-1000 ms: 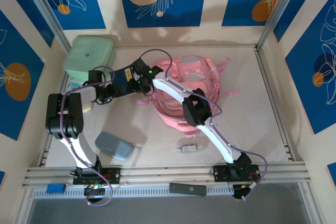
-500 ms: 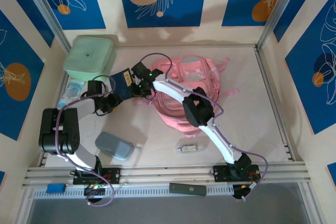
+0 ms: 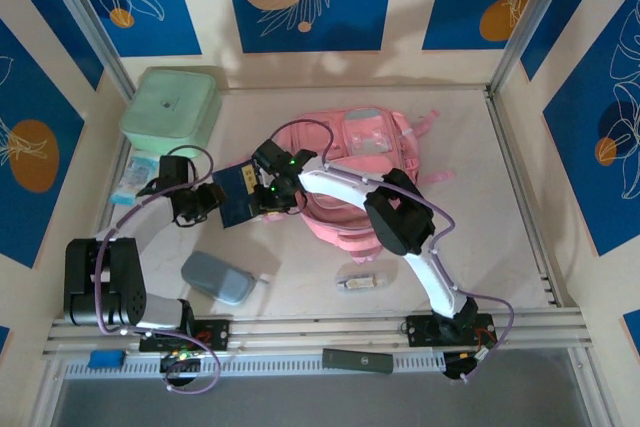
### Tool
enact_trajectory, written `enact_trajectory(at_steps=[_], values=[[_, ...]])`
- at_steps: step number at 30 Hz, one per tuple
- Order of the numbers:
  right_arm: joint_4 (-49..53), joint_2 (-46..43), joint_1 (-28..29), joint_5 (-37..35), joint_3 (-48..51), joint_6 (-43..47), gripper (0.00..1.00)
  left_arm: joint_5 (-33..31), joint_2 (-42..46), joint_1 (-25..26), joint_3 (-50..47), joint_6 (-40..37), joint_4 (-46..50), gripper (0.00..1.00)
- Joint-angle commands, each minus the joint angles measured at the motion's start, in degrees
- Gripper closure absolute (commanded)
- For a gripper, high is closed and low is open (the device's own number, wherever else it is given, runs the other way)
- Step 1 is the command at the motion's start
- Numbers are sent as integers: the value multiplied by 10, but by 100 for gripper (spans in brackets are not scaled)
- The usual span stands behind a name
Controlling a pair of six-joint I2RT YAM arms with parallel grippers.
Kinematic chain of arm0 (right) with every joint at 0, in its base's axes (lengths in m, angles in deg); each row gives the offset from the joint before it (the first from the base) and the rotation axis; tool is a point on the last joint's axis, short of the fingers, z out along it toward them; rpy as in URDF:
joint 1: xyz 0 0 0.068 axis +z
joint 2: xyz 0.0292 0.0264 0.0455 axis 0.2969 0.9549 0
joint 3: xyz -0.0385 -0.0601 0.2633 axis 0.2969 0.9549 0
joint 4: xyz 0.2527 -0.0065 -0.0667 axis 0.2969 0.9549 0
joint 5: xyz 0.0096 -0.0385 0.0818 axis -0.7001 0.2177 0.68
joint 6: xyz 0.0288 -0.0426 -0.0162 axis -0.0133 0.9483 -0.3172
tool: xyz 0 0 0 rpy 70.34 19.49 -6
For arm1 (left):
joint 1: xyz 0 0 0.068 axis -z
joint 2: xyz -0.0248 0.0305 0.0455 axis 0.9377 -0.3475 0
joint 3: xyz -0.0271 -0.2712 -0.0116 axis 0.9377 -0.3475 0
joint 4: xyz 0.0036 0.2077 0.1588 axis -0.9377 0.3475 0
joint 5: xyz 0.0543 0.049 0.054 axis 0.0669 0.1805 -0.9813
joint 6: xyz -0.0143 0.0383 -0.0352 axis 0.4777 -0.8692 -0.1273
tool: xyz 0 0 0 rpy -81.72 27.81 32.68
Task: Pack the student bag
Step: Move the book to the middle-left of the table, then pick up the book from the middle-left of the table.
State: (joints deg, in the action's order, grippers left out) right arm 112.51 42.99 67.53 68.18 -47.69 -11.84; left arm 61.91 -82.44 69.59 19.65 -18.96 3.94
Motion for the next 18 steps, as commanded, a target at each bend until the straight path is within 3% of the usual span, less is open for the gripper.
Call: enact_trajectory(at_steps=[1,6,18], values=[[4,-30,-11,-1,4,-17,56,4,0,3,1,3,7,53],[37,2,-33,0,-34,-19,46,59,-35,3,-4,11,-52,53],[45,91,-25,-6,-114,10,43,48,-81,4,-7,6,-70,56]])
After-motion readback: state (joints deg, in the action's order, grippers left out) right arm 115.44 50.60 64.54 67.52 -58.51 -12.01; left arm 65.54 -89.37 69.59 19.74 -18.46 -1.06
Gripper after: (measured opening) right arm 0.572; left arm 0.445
